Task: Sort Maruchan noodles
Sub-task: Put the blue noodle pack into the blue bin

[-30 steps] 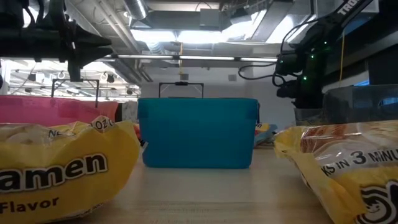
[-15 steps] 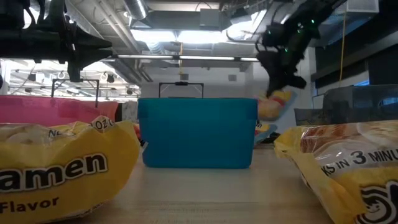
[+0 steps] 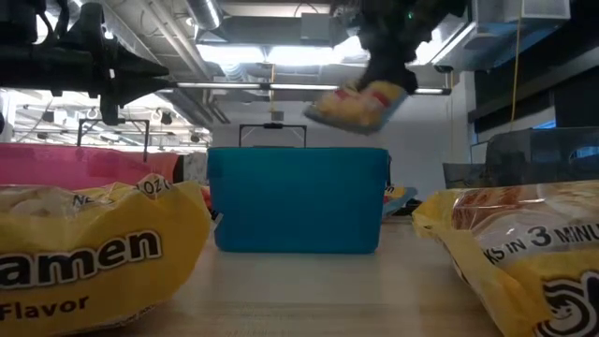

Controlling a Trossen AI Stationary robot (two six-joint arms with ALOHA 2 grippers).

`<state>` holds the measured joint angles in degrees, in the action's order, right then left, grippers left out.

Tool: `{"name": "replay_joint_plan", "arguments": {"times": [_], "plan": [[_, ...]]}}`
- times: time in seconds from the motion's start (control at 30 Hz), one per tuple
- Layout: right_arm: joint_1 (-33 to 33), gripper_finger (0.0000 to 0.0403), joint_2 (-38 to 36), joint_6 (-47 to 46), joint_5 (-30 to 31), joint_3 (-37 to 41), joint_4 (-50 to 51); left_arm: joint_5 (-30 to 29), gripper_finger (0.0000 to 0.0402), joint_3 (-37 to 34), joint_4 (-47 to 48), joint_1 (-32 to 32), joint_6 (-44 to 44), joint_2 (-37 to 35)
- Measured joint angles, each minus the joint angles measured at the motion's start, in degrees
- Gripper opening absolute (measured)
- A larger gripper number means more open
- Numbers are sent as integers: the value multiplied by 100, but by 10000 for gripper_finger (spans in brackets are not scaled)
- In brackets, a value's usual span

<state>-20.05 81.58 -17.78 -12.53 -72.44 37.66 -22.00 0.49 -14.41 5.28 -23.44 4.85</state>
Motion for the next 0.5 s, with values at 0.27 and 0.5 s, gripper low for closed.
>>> {"name": "replay_joint_plan", "arguments": {"times": [0.27,0.5], "plan": [[1105,0,524,23,-15,-1,-1271,0,102,0,-2,0,-27,-1],[1461,0,959,25,-90,7,-996,7,102,0,-4,0,-42,1]]}}
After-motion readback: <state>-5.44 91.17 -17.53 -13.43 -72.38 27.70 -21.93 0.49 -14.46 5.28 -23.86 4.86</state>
